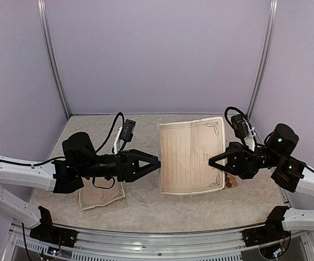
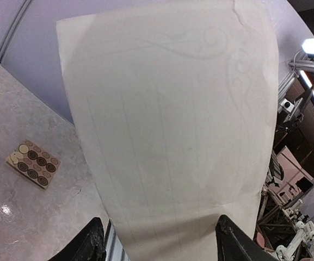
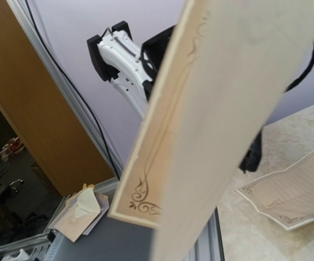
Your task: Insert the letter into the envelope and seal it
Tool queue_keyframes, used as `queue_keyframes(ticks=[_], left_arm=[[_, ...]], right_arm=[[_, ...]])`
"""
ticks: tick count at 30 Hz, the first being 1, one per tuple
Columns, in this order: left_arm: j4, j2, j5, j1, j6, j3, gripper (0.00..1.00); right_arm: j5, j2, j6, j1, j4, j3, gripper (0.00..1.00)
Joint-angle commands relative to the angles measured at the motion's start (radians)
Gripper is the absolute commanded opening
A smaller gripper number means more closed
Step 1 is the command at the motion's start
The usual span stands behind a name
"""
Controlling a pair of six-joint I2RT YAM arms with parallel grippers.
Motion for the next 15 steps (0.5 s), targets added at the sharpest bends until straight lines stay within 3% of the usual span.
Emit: queue_keyframes(ticks=[1,15], left_arm=[[0.034,0.03,0.017,-0.005,0.005,0.039,0.66],[0.002,0.074,0.015,-0.011,0.011,0.064,0.71]], right_arm=[[-0.036,-0.007,0.005,0.018,0.035,-0.01,0.0],[-0.054,-0.008,0.013,0.024,0.068,-0.013,0.0]])
